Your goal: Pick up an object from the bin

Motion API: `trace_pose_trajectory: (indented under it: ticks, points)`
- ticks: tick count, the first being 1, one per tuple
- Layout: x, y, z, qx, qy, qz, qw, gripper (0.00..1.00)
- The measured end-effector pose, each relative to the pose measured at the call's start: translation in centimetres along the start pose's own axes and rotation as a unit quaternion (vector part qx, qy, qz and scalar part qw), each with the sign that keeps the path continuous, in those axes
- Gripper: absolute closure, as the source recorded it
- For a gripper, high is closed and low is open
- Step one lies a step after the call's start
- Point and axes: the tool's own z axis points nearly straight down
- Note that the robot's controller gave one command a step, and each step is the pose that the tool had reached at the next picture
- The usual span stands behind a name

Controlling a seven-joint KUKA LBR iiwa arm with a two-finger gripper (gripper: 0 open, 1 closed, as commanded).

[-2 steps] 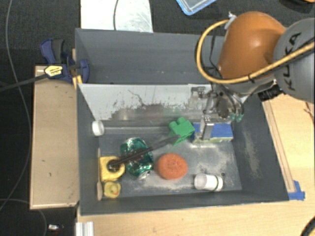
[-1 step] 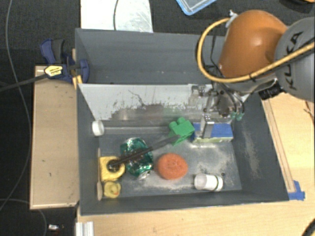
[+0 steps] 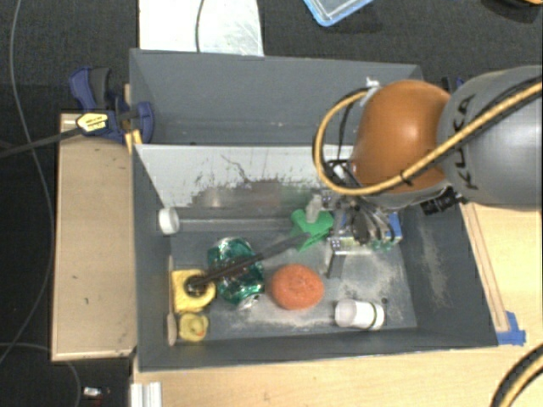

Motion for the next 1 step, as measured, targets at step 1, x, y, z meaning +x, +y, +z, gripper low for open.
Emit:
trace_pose_trajectory:
  ticks: [1]
  points:
    - [-1.69,3.96,1.63,0.000,-0.0058,0.016,0.9999,0.00]
